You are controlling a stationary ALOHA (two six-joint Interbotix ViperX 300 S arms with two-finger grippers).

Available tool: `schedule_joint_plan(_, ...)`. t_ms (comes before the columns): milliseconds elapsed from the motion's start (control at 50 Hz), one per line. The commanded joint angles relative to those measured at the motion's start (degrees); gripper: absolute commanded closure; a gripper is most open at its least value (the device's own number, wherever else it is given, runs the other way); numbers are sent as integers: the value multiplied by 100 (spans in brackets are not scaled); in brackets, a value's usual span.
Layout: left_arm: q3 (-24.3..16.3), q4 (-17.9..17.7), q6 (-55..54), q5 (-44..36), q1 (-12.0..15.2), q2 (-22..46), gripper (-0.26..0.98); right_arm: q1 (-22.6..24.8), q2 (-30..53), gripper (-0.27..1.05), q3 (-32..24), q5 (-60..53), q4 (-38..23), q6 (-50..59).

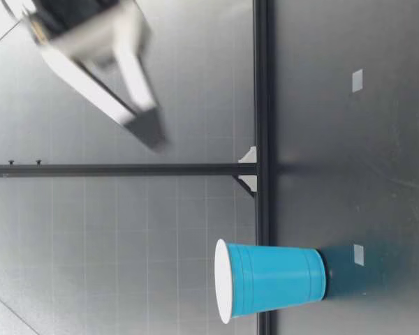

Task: Pick up the screwdriver with the right arm, hand it over to the left arm then place it into the cup.

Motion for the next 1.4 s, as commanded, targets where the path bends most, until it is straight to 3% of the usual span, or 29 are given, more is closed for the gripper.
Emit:
schedule_joint_plan(0, -35, -9, -9, -53, 9, 18, 61, 79, 308, 79, -501, 527, 0, -18)
schedule_joint_plan(580, 18, -9, 18, -53, 9, 18, 61, 369, 2470, 77, -2848, 3076, -9, -343)
schedule_joint_plan(700, 44, -9, 0, -53, 9, 18, 61, 387, 2804, 63, -3226, 3533, -9, -422)
schedule_joint_plan(960, 105, -9, -53, -53, 9, 18, 61, 396, 3287, 15, -3762, 3841, 0, -378)
schedule_joint_plan(1380, 123, -9, -62, -18, 9, 18, 61, 545, 3683, 15, -3902, 3814, 18, -352)
